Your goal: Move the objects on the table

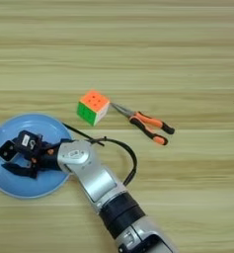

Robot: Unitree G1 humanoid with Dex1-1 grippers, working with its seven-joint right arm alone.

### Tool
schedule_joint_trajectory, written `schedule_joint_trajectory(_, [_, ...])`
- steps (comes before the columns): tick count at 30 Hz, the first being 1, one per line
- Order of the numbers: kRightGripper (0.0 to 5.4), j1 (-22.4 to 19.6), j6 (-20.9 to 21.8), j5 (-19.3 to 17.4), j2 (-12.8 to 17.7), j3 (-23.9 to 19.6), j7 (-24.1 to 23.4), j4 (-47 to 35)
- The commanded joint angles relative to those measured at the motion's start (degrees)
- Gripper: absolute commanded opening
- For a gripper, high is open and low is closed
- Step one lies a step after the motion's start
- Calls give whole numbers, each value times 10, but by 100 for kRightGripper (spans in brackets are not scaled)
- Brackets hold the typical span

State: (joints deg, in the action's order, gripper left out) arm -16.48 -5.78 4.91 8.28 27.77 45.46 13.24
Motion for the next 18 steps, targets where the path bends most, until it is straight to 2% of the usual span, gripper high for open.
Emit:
schedule_joint_trajectory(1, [274,-37,15,1,-8,-14,-17,-15])
schedule_joint_trajectory(4, [251,-37,16,1,-9,-16,-17,-15])
schedule_joint_trajectory(18, [250,-40,16,-5,-11,-28,-15,-29])
